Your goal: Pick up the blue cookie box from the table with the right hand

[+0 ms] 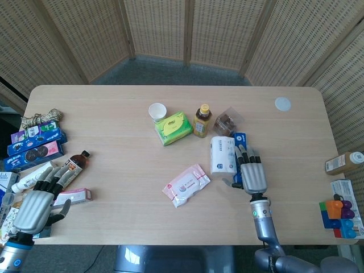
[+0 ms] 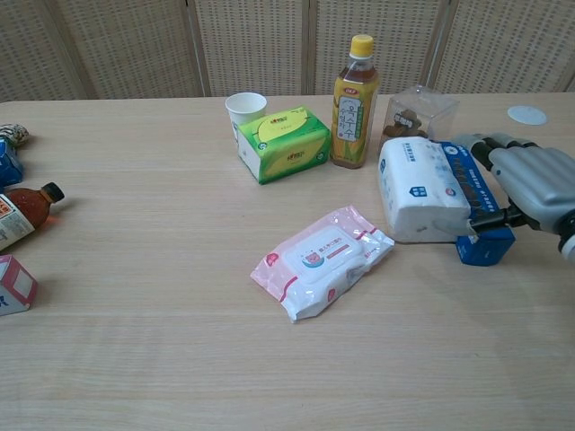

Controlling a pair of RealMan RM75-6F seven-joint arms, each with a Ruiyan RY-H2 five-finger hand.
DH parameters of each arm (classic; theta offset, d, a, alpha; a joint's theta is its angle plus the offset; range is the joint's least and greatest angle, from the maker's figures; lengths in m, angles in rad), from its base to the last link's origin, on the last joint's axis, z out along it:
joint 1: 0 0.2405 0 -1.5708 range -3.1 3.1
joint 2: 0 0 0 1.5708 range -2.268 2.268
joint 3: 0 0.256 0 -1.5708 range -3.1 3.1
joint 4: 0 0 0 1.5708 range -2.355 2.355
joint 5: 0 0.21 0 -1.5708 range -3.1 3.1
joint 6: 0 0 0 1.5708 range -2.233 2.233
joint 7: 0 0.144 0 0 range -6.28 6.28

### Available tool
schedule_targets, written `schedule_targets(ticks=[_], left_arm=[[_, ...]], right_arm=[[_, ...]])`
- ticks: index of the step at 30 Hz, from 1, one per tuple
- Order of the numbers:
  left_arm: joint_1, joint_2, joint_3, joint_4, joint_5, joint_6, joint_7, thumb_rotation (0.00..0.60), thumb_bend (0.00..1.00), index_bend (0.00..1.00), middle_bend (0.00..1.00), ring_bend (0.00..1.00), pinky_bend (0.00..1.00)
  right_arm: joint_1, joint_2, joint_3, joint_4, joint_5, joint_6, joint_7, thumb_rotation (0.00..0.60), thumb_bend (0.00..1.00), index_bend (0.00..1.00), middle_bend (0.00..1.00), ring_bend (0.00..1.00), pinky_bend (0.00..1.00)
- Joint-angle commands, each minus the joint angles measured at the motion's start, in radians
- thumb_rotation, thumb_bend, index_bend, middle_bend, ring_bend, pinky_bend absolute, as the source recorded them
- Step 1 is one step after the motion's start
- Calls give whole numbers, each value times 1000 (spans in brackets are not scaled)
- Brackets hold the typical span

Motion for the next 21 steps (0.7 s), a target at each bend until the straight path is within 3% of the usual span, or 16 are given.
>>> schedule_targets(ticks=[1, 14, 21], left_arm=[[-1, -1, 0, -1, 0, -2, 0, 600, 537, 107, 46, 0, 0], [8, 9, 4, -4, 5, 14, -3, 600, 537, 107, 46, 0, 0], [14, 15, 6, -9, 13, 25, -1, 600, 537, 108, 46, 0, 0]], right_arm=[[4, -20, -6, 40, -12, -4, 3, 321, 78, 0, 0, 0, 0], [34, -63, -40, 286, -89, -39, 170, 364, 86, 0, 0, 0, 0], [29, -27, -64, 351, -119, -58, 243, 374, 90, 0, 0, 0, 0]])
